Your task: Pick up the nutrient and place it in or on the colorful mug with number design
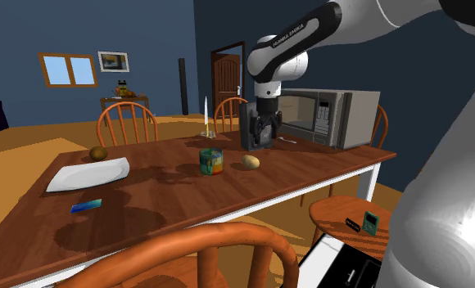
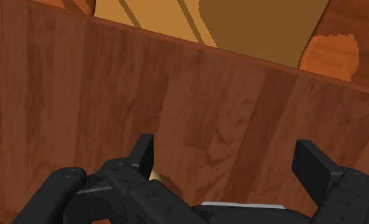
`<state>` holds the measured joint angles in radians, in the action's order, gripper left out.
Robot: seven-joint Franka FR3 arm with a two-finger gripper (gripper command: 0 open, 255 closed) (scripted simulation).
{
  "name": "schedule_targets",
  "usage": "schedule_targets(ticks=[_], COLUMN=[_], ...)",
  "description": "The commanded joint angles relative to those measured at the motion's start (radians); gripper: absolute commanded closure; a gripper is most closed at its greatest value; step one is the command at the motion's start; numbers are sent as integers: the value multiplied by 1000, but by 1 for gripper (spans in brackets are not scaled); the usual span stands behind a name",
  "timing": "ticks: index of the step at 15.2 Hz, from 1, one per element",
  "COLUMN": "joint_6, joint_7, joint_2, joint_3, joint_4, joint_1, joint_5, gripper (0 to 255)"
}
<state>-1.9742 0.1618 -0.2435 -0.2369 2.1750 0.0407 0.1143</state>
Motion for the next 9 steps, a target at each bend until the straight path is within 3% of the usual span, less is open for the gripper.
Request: schedule_targets(ticks=[1, 9], joint_6=[-40, -140], joint_7=[34, 152], joint_2=[76, 383], joint_3=[-23, -65], joint_4=[-38, -238], joint_1=[5, 36], joint_5=[-17, -127], gripper=[0, 0])
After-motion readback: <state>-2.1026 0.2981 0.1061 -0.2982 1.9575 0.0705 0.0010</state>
